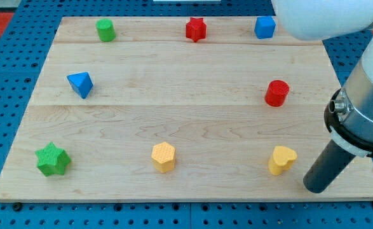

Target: Slide the yellow heart towards the top side

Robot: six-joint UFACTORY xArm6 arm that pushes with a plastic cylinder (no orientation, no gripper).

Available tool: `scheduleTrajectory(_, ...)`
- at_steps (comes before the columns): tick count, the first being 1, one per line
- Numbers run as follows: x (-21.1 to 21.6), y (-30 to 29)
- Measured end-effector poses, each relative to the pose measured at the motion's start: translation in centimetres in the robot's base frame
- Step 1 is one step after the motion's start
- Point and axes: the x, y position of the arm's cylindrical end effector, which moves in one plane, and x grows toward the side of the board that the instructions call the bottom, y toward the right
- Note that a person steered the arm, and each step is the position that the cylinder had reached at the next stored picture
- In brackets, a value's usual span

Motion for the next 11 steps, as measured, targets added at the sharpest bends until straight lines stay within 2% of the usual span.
scheduleTrajectory(2, -0.8, -2.0)
scheduleTrajectory(4, -3.7, -1.5)
scheduleTrajectory(5, -1.9, -0.6)
scheduleTrajectory(7, -0.7, -7.0)
scheduleTrajectory(8, -3.3, -6.9)
scheduleTrajectory(9, -4.6, -4.2)
scheduleTrajectory(11, -3.4, -5.0)
